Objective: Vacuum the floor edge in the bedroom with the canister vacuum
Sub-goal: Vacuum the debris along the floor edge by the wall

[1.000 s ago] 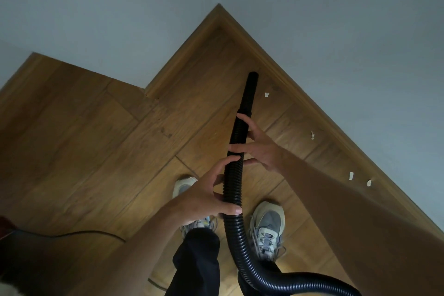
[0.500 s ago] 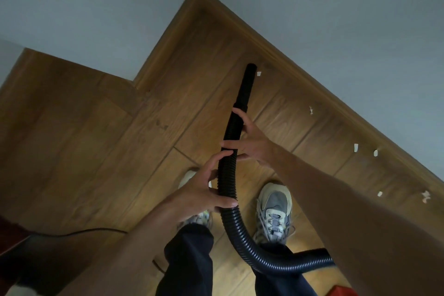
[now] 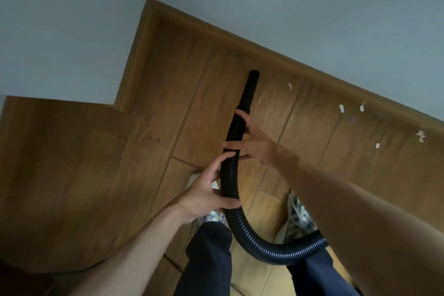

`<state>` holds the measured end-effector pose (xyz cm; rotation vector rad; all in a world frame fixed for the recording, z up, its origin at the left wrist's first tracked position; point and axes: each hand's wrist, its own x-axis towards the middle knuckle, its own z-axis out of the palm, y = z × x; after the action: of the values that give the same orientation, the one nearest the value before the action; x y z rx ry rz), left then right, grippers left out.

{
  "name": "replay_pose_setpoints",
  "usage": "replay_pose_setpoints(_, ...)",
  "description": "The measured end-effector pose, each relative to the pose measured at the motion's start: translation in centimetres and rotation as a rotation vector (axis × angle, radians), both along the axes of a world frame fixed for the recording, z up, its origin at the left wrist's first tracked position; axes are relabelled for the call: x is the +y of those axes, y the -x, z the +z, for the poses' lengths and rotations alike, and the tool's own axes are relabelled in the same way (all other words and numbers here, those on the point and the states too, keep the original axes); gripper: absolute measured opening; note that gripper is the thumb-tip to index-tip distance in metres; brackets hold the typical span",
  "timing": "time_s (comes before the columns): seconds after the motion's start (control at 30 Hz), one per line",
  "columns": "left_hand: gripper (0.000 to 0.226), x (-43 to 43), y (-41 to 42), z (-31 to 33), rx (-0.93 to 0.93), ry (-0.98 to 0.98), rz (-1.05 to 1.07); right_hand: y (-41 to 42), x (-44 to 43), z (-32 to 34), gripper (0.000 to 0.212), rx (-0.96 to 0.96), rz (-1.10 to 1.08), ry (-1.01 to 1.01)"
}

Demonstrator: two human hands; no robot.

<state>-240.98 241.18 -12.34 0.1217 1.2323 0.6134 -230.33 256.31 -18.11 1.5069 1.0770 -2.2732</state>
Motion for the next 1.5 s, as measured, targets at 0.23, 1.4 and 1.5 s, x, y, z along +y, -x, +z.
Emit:
replay_pose_setpoints(0.23, 0.102, 0.7, -1.6, 0.2, -0.007, -0.017, -0.112, -3.4, -0.2, 0.3, 0.101, -0.001, -0.082, -0.010)
replay_pose_setpoints(1.4, 0.102, 6.4, -12.6, -0.1, 0.011, -0.044, -0.561, -18.9, 0.3, -0.1, 0.099, 0.025, -0.399, 0.001)
replay_pose_setpoints(1.5, 0.101, 6.9, -13.7, -0.1, 0.006, -0.045, -0.590, -20.2, 0.4, -0.1, 0.099, 0.010, -0.430, -0.015)
